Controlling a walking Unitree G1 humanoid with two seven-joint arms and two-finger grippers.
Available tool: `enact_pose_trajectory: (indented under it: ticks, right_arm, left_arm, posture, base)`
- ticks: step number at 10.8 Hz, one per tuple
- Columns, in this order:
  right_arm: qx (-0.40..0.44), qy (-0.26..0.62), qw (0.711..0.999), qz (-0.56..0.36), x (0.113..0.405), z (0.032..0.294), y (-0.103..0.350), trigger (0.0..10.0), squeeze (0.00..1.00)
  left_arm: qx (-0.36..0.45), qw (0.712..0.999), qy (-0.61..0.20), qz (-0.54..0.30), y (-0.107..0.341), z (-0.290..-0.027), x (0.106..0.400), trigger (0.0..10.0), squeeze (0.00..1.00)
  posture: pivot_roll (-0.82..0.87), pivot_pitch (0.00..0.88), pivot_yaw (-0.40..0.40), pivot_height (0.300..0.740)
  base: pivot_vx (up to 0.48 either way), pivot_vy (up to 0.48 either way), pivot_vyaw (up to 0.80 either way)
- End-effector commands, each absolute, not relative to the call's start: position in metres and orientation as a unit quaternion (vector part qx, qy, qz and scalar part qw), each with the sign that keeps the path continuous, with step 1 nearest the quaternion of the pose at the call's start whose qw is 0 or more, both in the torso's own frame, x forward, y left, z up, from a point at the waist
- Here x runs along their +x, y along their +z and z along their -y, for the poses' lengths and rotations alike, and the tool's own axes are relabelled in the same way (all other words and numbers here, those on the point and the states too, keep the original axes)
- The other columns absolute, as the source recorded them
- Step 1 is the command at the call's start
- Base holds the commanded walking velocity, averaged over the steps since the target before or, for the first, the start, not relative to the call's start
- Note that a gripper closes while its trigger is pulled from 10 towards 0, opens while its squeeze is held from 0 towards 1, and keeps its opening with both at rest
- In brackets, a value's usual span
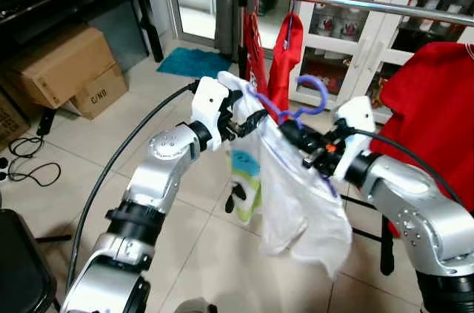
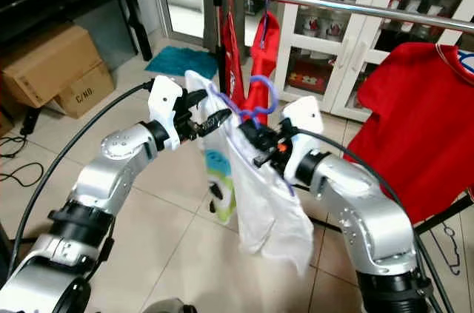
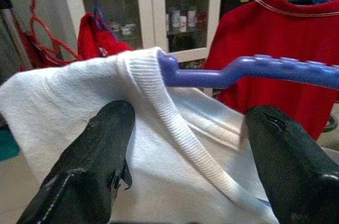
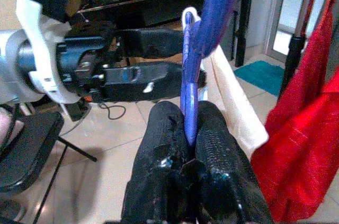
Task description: Hang hanger
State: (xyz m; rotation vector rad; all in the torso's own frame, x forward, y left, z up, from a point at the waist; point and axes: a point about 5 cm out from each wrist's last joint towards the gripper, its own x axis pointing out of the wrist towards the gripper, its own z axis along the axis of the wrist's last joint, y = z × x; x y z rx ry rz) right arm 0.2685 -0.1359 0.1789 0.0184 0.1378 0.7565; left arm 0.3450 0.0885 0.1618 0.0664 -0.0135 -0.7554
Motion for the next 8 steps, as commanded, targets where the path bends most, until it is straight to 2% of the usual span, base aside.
enact_pose_trajectory:
  ticks: [1, 2, 8]
  right_arm:
    - [0.005, 0.389, 0.92, -0.04, 0.2668, 0.1296, 0.1898, 0.0, 0.0]
    - [0.007, 0.391, 0.919, -0.04, 0.2665, 0.1283, 0.1895, 0.0, 0.0]
    - [0.014, 0.4, 0.916, -0.043, 0.2661, 0.125, 0.1873, 0.0, 0.0]
  left_arm:
    - [0.039, 0.934, -0.355, 0.016, 0.167, -0.0911, 0.3495, 1.4, 0.0]
    - [0.041, 0.936, -0.348, 0.017, 0.1668, -0.0916, 0.3514, 0.0, 0.0]
    - [0.039, 0.939, -0.34, 0.011, 0.1607, -0.0953, 0.3508, 0.0, 0.0]
  posture:
    - [0.0, 0.0, 0.053, 0.74]
    - [0.0, 0.0, 0.056, 0.74]
    - [0.02, 0.0, 0.038, 0.74]
  base:
    - [0.0, 0.0, 0.0]
    - [0.0, 0.0, 0.0]
    - [0.0, 0.0, 0.0]
